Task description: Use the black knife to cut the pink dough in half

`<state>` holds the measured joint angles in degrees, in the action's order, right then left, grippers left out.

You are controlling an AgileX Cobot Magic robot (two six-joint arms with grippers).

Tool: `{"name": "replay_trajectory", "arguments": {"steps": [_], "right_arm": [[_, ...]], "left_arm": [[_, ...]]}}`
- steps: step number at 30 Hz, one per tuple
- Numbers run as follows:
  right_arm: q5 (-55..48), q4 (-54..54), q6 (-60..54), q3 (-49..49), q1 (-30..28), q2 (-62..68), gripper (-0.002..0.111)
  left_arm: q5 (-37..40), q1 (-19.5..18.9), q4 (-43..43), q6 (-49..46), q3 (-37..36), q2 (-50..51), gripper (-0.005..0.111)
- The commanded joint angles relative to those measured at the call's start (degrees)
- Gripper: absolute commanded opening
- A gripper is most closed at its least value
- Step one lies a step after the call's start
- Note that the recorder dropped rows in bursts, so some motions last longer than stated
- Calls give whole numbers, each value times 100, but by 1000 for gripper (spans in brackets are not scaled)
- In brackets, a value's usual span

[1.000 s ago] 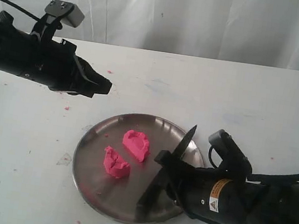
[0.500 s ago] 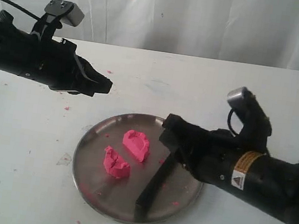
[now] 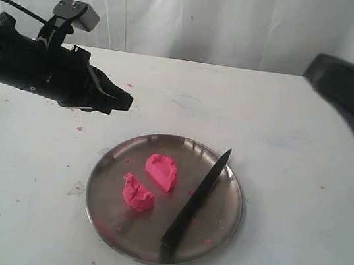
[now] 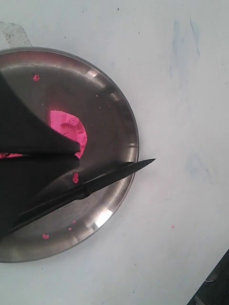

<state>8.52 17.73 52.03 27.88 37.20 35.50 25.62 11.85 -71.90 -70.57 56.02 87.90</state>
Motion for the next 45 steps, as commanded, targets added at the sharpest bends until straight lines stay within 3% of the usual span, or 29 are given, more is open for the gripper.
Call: {"name": "replay_trajectory", "arguments": {"steps": [1, 5, 13, 17, 21, 24, 27, 32, 45], "right_arm": [[-186, 96, -85, 7, -6, -1066, 0], [-344, 96, -939, 2, -6, -1877, 0], [-2646, 175, -2414, -136, -6, -2824, 0], [-2621, -54, -4545, -546, -188, -2937, 0], [-2210, -1448, -6443, -1007, -656, -2937, 0], [-1819, -2118, -6164, -1443, -1080, -2937, 0], [-1465, -2068, -4843, -1906, -1522, -2937, 0], [-1254, -2068, -4687, -2580, -1930, -2937, 0], [-1739, -2068, -4687, -2788, -1969, -3550, 0]], "left_arm": [[82, 24, -91, -7, 2, -17, 0], [70, 24, -91, -7, 2, -17, 0], [49, 24, -91, -7, 2, -17, 0], [-39, 24, -91, -7, 2, -17, 0], [-210, 24, -91, -7, 2, -17, 0], [-221, 24, -91, -7, 2, -17, 0], [-199, 24, -91, -7, 2, -17, 0], [-199, 24, -91, -7, 2, -17, 0], [-210, 24, -91, -7, 2, -17, 0]]}}
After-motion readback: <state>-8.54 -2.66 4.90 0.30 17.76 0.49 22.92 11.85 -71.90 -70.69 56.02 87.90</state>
